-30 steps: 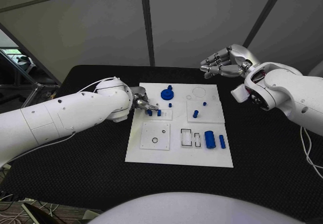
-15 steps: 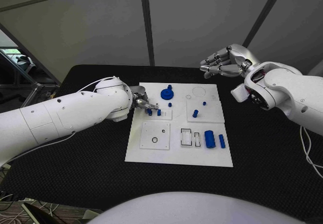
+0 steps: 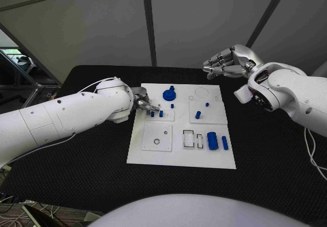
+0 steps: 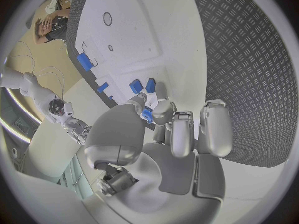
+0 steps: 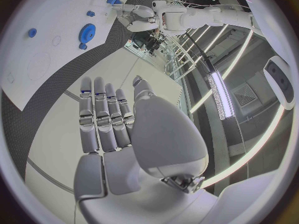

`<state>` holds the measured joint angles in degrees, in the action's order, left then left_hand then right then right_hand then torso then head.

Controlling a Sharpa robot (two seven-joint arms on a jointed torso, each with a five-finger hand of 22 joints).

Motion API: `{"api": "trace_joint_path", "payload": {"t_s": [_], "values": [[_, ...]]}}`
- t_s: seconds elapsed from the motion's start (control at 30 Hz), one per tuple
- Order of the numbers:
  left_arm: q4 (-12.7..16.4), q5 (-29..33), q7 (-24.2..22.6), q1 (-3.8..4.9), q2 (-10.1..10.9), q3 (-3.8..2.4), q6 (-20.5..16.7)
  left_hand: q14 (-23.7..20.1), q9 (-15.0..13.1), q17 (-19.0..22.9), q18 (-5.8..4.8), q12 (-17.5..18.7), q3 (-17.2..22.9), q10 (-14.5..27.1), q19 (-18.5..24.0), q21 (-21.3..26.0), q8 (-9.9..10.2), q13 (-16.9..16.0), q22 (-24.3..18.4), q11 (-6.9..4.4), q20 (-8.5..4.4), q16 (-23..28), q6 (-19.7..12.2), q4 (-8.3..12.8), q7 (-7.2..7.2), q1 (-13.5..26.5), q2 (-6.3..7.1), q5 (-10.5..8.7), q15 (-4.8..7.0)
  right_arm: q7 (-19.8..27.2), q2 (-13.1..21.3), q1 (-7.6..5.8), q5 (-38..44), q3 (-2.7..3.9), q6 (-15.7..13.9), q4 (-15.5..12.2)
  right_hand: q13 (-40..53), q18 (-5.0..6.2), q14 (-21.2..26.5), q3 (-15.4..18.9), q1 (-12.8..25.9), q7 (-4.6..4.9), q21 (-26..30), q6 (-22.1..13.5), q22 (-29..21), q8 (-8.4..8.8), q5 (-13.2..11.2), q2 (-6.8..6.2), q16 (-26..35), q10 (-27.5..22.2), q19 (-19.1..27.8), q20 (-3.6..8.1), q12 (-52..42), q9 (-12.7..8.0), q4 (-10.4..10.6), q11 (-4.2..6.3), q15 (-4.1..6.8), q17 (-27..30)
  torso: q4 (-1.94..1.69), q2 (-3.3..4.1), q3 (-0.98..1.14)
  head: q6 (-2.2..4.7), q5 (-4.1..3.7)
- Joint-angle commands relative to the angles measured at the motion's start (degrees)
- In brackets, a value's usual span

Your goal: Assemble the parts on the task board

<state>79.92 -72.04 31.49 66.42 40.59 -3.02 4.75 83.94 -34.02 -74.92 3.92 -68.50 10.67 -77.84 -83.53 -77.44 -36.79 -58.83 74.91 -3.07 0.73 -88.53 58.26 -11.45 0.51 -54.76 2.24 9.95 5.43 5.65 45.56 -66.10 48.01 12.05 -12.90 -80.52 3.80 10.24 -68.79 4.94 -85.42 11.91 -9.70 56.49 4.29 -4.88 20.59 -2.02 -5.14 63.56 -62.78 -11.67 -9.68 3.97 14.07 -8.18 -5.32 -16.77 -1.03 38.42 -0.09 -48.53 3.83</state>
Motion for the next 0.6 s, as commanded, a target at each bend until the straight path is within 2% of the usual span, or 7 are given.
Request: {"api": "trace_joint_path", "payload": {"t_s": [0.03,0.37,0.5,0.6], "values": [[0.2,0.2,-0.2,0.06,0.0,-0.05,1.4,5.6,0.0,-13.4,-0.86,0.1,-0.4,-0.1,-0.8,0.3,0.2,0.0,7.2,0.08,0.07,-0.2,0.5,0.0,0.03,-0.3,-0.59,-0.09,0.21,0.2,0.0,-0.08,0.1,0.03,0.4,0.0,-0.1,0.29,-0.2,0.3,-0.2,0.09,0.2,0.0,-0.1,0.1,0.3,0.34,0.3,-0.3,-0.3,-0.03,-0.3,0.1,0.0,-0.13,-0.11,0.1,0.0,0.02,-0.01,-0.04,0.03],[0.4,0.2,-0.3,0.06,0.0,-0.05,1.1,5.6,0.0,-13.4,-0.85,0.0,-0.6,-0.2,-0.8,0.4,0.2,-0.1,7.2,0.07,0.08,-0.2,0.5,0.0,0.04,-0.9,-0.95,-0.05,0.2,0.2,-0.1,-0.07,0.1,0.03,0.4,0.0,-0.1,0.29,-0.2,0.3,-0.2,0.09,0.2,0.0,-0.1,0.1,0.3,0.34,0.3,-0.3,-0.3,-0.03,-0.3,0.1,0.0,-0.13,-0.11,0.1,0.03,0.02,0.0,0.0,0.12],[0.4,0.2,-0.4,0.06,0.1,-0.06,-0.5,5.6,0.0,-13.4,-0.84,0.1,-1.0,-0.1,-0.8,0.4,0.3,0.0,7.2,0.1,0.08,-0.2,0.5,-0.2,0.07,-0.9,-0.89,-0.12,0.2,0.2,-0.1,-0.07,0.1,0.03,0.4,0.1,-0.1,0.29,-0.2,0.3,-0.2,0.09,0.2,0.0,-0.1,0.1,0.3,0.34,0.3,-0.3,-0.3,-0.03,-0.3,0.1,0.0,-0.13,-0.11,0.1,0.02,0.01,-0.03,0.13,0.08],[0.4,0.9,-0.5,0.05,0.2,-0.41,-2.3,5.6,0.0,-13.4,-0.78,0.4,-1.8,0.1,-0.6,0.8,0.3,0.4,7.1,0.15,0.1,-0.2,0.4,-0.6,0.13,-0.8,-0.77,-0.19,0.18,0.2,-0.1,-0.06,0.1,0.03,0.4,0.1,-0.1,0.29,-0.2,0.3,-0.2,0.09,0.2,0.0,-0.1,0.1,0.3,0.34,0.3,-0.3,-0.3,-0.03,-0.3,0.1,0.0,-0.13,-0.11,0.1,0.02,0.01,-0.04,0.23,0.04]]}}
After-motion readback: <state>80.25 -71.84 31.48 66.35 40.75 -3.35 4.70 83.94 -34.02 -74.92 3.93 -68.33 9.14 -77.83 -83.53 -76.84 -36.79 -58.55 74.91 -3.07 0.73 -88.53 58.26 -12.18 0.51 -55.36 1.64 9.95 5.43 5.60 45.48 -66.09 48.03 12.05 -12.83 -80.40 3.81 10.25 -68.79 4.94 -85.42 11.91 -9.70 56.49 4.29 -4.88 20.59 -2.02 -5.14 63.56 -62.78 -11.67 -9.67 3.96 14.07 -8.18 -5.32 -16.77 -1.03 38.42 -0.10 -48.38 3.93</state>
